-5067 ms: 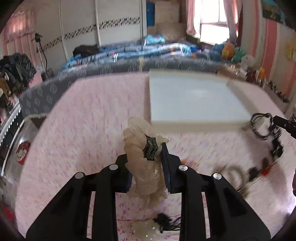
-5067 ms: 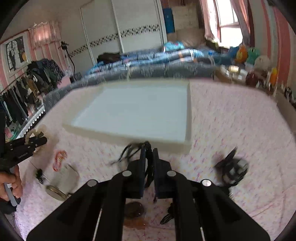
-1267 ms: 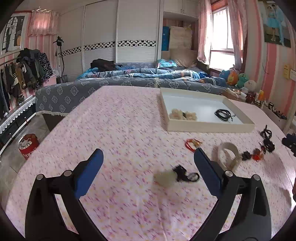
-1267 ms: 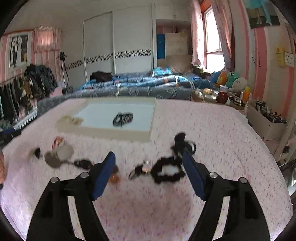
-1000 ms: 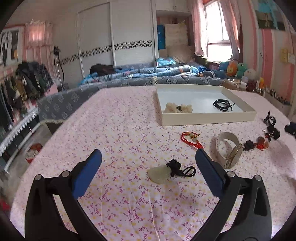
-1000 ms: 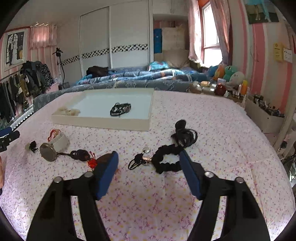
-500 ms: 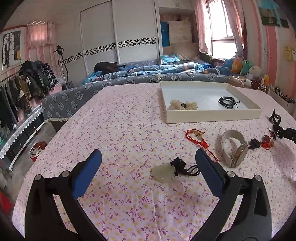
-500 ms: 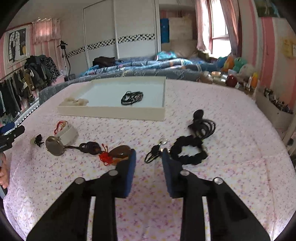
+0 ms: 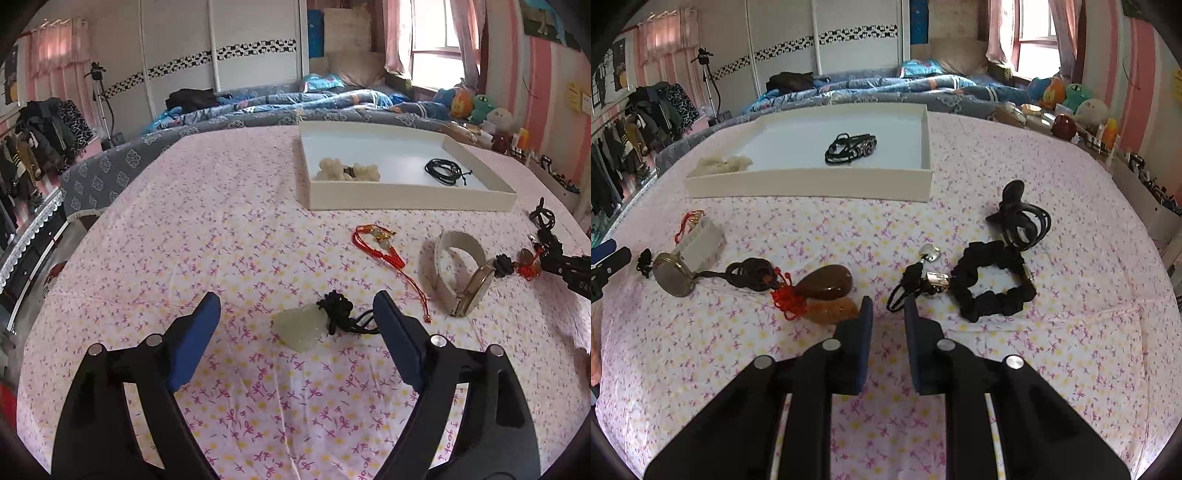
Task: Organize jewelry
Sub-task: 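Grasp the jade pendant with the left tool while the right tool grasps the silver charm on black cord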
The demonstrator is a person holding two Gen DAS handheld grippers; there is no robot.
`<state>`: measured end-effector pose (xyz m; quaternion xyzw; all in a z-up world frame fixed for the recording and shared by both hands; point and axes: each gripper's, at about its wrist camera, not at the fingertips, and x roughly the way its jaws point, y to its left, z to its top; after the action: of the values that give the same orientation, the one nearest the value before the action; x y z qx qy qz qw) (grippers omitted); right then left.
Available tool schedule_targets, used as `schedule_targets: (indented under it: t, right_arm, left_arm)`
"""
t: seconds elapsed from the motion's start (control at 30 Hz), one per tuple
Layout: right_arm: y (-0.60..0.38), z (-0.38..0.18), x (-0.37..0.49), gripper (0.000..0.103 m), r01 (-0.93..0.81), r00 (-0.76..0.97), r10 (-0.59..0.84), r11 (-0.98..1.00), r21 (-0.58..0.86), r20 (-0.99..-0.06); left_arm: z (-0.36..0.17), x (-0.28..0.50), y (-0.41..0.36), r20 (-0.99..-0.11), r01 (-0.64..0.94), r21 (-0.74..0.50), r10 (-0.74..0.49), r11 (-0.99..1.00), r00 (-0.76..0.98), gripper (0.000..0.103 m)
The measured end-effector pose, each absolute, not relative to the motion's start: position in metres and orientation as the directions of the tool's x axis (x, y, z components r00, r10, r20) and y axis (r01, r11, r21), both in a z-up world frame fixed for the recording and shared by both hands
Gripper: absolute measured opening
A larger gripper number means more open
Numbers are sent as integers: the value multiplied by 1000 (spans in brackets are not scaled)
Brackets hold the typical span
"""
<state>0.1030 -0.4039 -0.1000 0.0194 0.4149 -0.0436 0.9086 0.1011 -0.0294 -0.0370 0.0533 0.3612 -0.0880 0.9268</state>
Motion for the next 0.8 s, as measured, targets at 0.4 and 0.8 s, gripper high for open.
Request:
schedule_targets:
  t: [0.4,0.8]
  right_arm:
    - [-409,-101,111,17,111,640,-74,994,-3,-764]
    - [-408,-102,113,10,104,642,-62,995,7,-764]
  left_arm:
    - [-51,113,-31,-740,234,-32,-180,972,648,69]
    - [-58,119,-37,-769,256,-44,-196,966,608,52]
